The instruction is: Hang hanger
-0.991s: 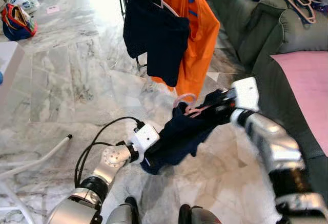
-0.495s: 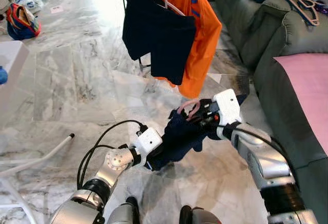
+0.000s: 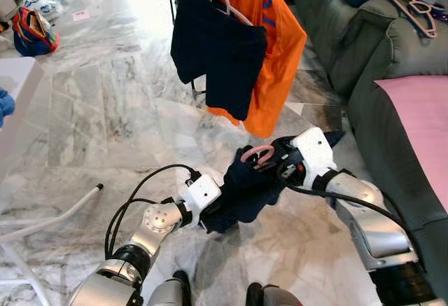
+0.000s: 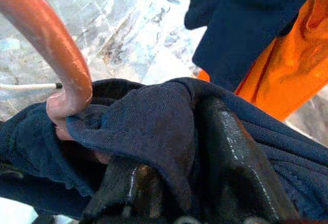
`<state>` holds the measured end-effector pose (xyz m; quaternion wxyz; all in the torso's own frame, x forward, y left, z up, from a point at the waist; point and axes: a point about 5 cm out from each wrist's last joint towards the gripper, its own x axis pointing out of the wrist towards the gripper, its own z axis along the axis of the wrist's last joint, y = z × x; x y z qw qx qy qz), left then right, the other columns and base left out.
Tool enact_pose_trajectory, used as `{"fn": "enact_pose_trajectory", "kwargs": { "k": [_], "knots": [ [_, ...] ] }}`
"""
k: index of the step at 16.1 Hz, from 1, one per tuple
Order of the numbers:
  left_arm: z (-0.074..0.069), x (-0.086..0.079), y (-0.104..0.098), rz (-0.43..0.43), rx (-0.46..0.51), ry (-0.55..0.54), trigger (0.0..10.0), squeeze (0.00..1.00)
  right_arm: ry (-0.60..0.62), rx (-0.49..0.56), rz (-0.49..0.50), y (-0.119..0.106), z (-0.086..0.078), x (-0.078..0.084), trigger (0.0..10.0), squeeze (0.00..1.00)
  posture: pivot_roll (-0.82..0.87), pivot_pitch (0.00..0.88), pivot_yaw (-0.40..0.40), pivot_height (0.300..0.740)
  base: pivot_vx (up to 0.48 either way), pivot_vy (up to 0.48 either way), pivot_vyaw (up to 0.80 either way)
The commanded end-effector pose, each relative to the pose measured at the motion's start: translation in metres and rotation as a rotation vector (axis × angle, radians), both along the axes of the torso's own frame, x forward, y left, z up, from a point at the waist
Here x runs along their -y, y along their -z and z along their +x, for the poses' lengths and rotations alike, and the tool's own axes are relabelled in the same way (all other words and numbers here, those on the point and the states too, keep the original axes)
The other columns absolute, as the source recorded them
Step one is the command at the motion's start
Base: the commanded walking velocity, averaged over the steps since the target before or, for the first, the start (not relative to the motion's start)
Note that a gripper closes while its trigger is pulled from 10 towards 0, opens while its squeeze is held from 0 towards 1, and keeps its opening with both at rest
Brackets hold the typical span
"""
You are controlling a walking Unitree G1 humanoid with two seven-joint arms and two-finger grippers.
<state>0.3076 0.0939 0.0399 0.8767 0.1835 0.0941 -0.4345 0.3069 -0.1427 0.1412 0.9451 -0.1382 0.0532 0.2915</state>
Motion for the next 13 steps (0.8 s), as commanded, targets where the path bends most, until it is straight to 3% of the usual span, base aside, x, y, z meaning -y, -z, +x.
{"fn": "enact_pose_trajectory", "kwargs": {
  "k": [1,4,7,13],
  "knots": [
    [0.015,0.010,-0.025,-0.075,0.105,-0.009,10.0,0.00,-0.124,-0.021,-0.002,0.008,-0.012,-0.014,10.0,1.00,-0.15,0.170,0.029,0.740,0.000,0.000,0.00],
    [0.015,0.006,-0.023,-0.053,0.099,-0.019,10.0,0.00,-0.128,0.039,-0.011,-0.001,-0.012,-0.005,10.0,1.00,-0.16,0.171,0.030,0.740,0.000,0.000,0.00],
    [0.018,-0.001,-0.023,-0.031,0.088,-0.050,10.0,0.00,-0.237,0.032,-0.073,0.000,-0.022,-0.003,10.0,1.00,-0.17,0.169,0.029,0.740,0.000,0.000,0.00],
    [0.022,-0.009,-0.024,-0.020,0.078,-0.092,10.0,0.00,-0.332,-0.003,-0.107,0.000,-0.036,0.004,10.0,1.00,-0.18,0.165,0.026,0.740,0.000,0.000,0.00]
  ]
}}
